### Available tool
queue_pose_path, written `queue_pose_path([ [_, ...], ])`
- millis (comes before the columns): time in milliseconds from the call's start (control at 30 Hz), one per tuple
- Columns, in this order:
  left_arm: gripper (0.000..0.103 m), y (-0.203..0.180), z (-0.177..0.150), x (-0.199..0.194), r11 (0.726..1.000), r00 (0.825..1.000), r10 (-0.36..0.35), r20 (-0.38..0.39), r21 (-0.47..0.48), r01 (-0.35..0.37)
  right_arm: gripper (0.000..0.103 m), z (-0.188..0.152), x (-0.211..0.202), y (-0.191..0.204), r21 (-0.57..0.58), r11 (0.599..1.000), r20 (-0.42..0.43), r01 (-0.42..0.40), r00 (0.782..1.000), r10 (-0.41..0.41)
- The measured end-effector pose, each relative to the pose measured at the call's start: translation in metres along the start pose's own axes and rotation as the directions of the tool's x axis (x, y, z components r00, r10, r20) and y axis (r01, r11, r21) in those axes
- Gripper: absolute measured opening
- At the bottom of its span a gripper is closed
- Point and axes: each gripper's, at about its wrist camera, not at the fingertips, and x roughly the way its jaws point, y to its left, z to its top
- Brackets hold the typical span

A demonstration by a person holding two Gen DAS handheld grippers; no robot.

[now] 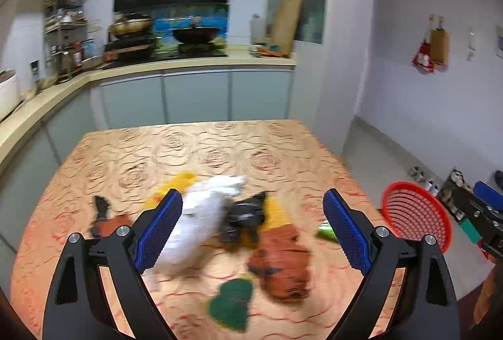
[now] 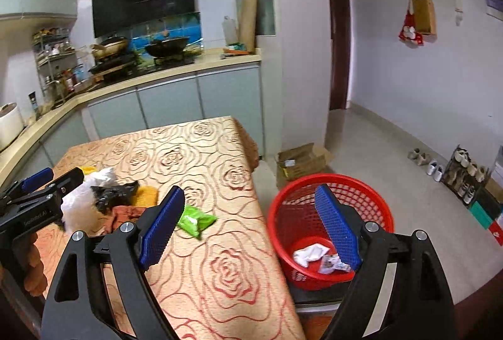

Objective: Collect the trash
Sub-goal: 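Move both tools back from the basket toward the table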

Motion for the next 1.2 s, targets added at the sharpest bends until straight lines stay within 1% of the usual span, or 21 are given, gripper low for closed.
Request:
queue_pose_path([
  [267,0.088,0.062,0.0,-0.014,0.992,0.993,0.115,0.009,-0.055,-0.114,0.082,-0.004,0.004,0.015,-0.017,0.999,-0.022,-0.037,0.999,0.036],
  [367,0.088,0.093,-0.004,-0.018,0.981,0.984,0.18,0.009,-0.075,-0.179,0.082,-0.003,0.005,0.017,-0.024,0.999,-0.022,-0.04,0.999,0.039],
  [467,0.088,0.128,-0.006,-0.022,0.967,0.974,0.228,0.003,-0.121,-0.226,0.082,-0.002,0.006,0.017,-0.028,0.999,-0.022,-0.037,0.999,0.036],
  [600,0.088,0.156,-0.008,-0.02,0.953,0.964,0.266,-0.003,-0.15,-0.263,0.082,0.0,0.012,0.017,-0.017,0.999,-0.032,-0.038,0.999,0.037],
  [667,0.088,0.164,-0.01,-0.013,0.952,0.965,0.26,-0.021,-0.161,-0.26,0.082,0.001,0.015,0.021,-0.024,0.999,-0.039,-0.043,0.998,0.042],
  [767,0.088,0.17,-0.014,0.002,0.958,0.973,0.222,-0.057,-0.175,-0.229,0.082,0.001,0.019,0.029,-0.046,0.998,-0.044,-0.044,0.998,0.042],
  [867,0.088,0.167,-0.018,0.018,0.97,0.982,0.167,-0.092,-0.161,-0.18,0.082,0.001,0.023,0.033,-0.053,0.998,-0.053,-0.045,0.998,0.042],
  [933,0.088,0.162,-0.02,0.026,0.976,0.984,0.146,-0.104,-0.149,-0.161,0.082,0.002,0.026,0.034,-0.052,0.998,-0.058,-0.042,0.998,0.039],
  [1033,0.088,0.157,-0.021,0.04,0.981,0.985,0.118,-0.126,-0.139,-0.136,0.082,0.003,0.03,0.034,-0.046,0.998,-0.063,-0.036,0.997,0.033],
  [1200,0.087,0.155,-0.024,0.059,0.982,0.98,0.121,-0.158,-0.124,-0.141,0.082,0.003,0.036,0.034,-0.046,0.999,-0.07,-0.022,0.997,0.019],
])
